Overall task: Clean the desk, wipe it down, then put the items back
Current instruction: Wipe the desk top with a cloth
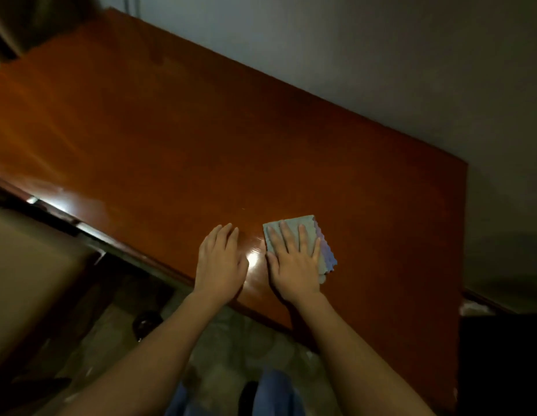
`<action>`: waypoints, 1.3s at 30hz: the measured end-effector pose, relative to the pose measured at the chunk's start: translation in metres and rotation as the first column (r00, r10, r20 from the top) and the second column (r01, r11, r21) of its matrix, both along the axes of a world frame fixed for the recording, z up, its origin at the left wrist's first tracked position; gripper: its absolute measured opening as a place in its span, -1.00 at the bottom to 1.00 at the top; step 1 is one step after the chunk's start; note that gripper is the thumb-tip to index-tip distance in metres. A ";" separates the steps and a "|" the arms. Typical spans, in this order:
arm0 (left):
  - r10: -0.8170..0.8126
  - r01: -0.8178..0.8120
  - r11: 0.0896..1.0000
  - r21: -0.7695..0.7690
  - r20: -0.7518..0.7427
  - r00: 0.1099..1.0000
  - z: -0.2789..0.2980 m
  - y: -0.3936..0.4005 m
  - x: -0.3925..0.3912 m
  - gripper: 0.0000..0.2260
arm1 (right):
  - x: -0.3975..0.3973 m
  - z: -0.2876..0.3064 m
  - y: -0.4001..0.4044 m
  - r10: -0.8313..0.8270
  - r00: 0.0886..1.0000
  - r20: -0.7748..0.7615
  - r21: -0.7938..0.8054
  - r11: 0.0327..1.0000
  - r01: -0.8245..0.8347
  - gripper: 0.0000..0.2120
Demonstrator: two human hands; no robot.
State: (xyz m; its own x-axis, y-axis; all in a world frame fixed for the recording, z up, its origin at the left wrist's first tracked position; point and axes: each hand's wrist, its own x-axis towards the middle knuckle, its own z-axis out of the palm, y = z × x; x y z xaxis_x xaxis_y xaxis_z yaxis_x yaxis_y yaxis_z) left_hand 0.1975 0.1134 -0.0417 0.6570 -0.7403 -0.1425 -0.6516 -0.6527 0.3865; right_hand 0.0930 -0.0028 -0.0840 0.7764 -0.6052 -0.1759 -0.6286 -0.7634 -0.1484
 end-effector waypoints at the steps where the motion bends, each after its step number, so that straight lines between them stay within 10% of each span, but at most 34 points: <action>1: -0.022 0.022 1.000 0.006 -0.003 1.000 0.000 -0.007 -0.016 -0.52 | -0.021 0.000 -0.006 -0.025 1.000 0.012 0.011 1.000 0.025 -0.45; 20: -0.363 0.363 0.930 0.052 -0.023 0.932 0.006 -0.063 -0.169 -0.53 | -0.275 -0.004 -0.034 -0.554 0.832 -0.025 -0.015 0.833 0.554 -0.43; 39: -0.045 0.043 0.998 0.051 0.029 0.999 0.016 0.029 0.004 -0.51 | -0.036 -0.005 0.060 -0.249 0.969 0.006 0.016 0.968 0.249 -0.53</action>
